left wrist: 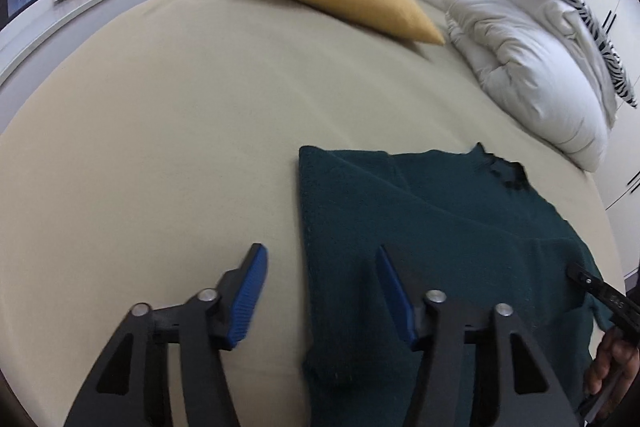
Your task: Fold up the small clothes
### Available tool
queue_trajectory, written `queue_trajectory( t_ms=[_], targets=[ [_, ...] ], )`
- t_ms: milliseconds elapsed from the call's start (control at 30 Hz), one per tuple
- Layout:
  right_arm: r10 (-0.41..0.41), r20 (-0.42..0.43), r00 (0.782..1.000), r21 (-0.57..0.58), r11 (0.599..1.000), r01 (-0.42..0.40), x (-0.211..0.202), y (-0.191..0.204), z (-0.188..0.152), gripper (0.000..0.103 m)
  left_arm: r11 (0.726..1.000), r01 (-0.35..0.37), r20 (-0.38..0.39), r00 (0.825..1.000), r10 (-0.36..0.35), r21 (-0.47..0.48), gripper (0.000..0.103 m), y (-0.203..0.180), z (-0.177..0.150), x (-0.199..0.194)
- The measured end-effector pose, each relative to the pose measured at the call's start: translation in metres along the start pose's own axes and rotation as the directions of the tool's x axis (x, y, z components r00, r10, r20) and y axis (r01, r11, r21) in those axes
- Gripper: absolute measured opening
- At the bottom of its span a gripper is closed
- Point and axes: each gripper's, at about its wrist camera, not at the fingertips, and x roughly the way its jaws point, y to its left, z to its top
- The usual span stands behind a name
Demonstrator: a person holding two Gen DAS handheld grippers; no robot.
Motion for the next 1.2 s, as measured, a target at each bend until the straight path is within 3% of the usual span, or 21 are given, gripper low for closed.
queue_trajectory(
  t_ms=[67, 167, 300, 500, 600, 933, 1000, 1067, 1200],
  targets=[
    [0.005, 0.006, 1.0, 0.003, 1.0, -0.005, 0.004, -0.002, 0.006, 0.006, 1.0, -0.008, -0.021, 1.0, 0.008, 0.0, 0.042, -0.001, 0.002, 0.01],
    [-0.006, 0.017, 1.0, -0.02, 1.0, 0.006, 0.009, 0.0, 0.009, 0.006, 0.999, -0.038, -0.007, 0.999, 0.038, 0.035, 0.02, -0.007, -0.001, 0.018],
    [-0.024, 0.022, 0.999, -0.027, 0.999, 0.024, 0.013, 0.003, 0.007, 0.006, 0.999, -0.028, 0.007, 1.0, 0.028, 0.017, 0.012, -0.002, -0.003, 0.02],
    [0.005, 0.027, 1.0, 0.059, 0.998, -0.006, 0.011, -0.013, -0.001, 0.006, 0.995, -0.053, 0.007, 0.999, 0.053, 0.08, 0.01, -0.007, -0.004, 0.023],
    [-0.022, -0.029, 0.999, 0.08, 0.996, 0.024, 0.038, -0.024, -0.009, 0.006, 0.995, -0.053, 0.016, 0.999, 0.051, 0.084, 0.01, -0.006, -0.007, 0.023],
    [-0.049, 0.082, 0.995, 0.006, 0.999, 0.049, 0.007, -0.005, 0.014, 0.006, 0.999, -0.031, 0.06, 0.998, 0.029, 0.026, 0.009, 0.001, -0.011, 0.019],
    [-0.044, 0.064, 0.997, 0.017, 0.999, 0.043, 0.015, -0.009, 0.018, 0.006, 0.998, -0.043, 0.065, 0.997, 0.041, 0.036, 0.009, -0.001, -0.013, 0.02],
    [-0.048, -0.031, 0.998, 0.05, 0.998, 0.049, 0.041, -0.023, 0.006, 0.006, 0.997, -0.053, 0.066, 0.997, 0.05, 0.048, 0.009, -0.004, -0.013, 0.021],
    [0.01, 0.024, 1.0, 0.1, 0.995, -0.013, 0.037, -0.035, -0.001, 0.006, 0.997, -0.055, 0.065, 0.997, 0.052, 0.054, 0.011, -0.004, -0.012, 0.02]
  ],
)
